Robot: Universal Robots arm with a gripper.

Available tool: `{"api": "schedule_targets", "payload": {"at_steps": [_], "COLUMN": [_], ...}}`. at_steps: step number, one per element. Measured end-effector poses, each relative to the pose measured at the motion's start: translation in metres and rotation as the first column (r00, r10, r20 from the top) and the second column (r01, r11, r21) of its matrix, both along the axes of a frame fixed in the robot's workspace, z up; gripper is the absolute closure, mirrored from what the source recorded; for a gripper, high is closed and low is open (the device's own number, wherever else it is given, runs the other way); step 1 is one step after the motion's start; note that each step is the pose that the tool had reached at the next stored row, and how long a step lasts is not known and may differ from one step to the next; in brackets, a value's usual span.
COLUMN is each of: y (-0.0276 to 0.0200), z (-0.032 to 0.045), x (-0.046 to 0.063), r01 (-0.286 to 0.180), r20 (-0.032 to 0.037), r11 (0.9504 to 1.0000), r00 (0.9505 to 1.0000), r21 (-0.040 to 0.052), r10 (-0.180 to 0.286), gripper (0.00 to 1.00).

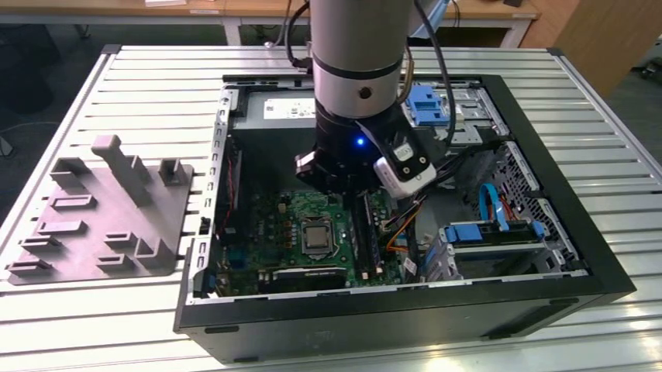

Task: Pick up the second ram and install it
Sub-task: 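Insert the second ram into the second slot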

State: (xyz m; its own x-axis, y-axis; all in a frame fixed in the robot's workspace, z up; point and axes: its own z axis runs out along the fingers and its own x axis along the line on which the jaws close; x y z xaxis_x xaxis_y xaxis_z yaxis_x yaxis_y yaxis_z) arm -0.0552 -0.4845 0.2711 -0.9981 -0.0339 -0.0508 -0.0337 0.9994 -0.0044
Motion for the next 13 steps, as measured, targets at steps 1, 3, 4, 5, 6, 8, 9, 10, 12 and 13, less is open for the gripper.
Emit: {"api": "schedule_targets", "payload": {"at_steps": [1, 3, 4, 5, 6, 8, 9, 10, 12, 13], "y": [-0.0003, -0.0008, -0.0011, -0.0014, -0.0019, -0.0031, -0.0036, -0.004, -0.0043, -0.0043], "z": [-0.0015, -0.0039, -0.005, -0.006, -0.0074, -0.0105, -0.0123, -0.0141, -0.017, -0.0172], "x": [0.002, 0.005, 0.007, 0.009, 0.01, 0.012, 0.013, 0.014, 0.015, 0.015], "r01": [0.0, 0.0, 0.0, 0.0, 0.0, 0.001, 0.001, 0.001, 0.001, 0.001], "r20": [0.0, 0.0, -0.0001, -0.0002, -0.0002, -0.0002, -0.0002, -0.0002, -0.0002, -0.0002], "r11": [1.0, 1.0, 1.0, 1.0, 1.0, 1.0, 1.0, 1.0, 1.0, 1.0], "r00": [1.0, 1.0, 1.0, 1.0, 1.0, 1.0, 1.0, 1.0, 1.0, 1.0], "r21": [0.001, 0.0025, 0.0029, 0.003, 0.0033, 0.0039, 0.0043, 0.0046, 0.0058, 0.0059], "r10": [0.0, 0.0, 0.0, 0.0, 0.0, -0.001, -0.001, -0.001, -0.001, -0.001], "gripper": [0.87, 0.87, 0.87, 0.87, 0.87, 0.87, 0.87, 0.87, 0.87, 0.87]}}
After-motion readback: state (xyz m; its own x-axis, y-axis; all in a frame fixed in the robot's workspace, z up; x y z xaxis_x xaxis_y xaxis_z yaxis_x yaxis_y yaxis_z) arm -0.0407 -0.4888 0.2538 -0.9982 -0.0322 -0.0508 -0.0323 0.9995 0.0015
